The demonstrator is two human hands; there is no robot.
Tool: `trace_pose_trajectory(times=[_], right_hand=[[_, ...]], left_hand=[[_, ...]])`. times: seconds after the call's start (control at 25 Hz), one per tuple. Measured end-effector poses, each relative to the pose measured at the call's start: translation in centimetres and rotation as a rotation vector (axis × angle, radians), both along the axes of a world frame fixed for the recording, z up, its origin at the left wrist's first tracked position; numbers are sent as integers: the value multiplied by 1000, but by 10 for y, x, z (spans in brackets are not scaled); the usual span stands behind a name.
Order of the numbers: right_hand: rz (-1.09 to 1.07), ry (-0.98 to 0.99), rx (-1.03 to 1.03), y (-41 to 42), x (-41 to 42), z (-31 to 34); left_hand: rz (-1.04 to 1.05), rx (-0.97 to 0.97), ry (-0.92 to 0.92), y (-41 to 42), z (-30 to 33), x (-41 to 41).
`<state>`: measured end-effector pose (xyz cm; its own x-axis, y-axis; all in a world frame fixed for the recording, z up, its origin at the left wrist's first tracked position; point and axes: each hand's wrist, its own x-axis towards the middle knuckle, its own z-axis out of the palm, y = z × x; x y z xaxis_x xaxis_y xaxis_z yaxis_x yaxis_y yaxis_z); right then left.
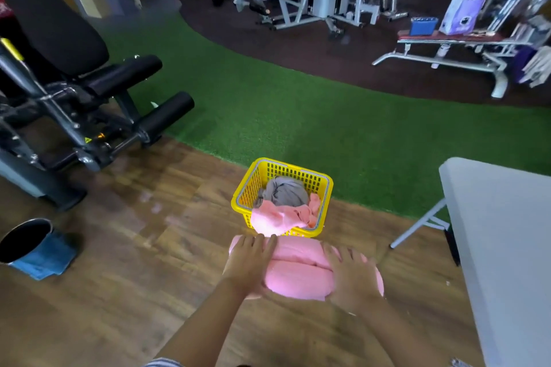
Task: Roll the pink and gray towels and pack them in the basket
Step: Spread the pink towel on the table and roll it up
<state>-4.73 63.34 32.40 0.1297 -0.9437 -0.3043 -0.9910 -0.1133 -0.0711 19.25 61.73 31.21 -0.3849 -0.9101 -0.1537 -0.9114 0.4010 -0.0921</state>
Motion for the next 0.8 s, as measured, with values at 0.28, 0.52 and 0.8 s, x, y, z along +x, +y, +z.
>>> trace_pose_trajectory(times=[0.28,0.52,0.8], right_hand=[[-86,35,52,-115,28,-12],[-154,41,89,-196,43,-32],[-162,-7,159,-286,20,-83]], left_hand=[[-81,60,23,-135,-18,28],[-161,79,16,-236,-44,40],[-165,153,64,-324,-88,18]])
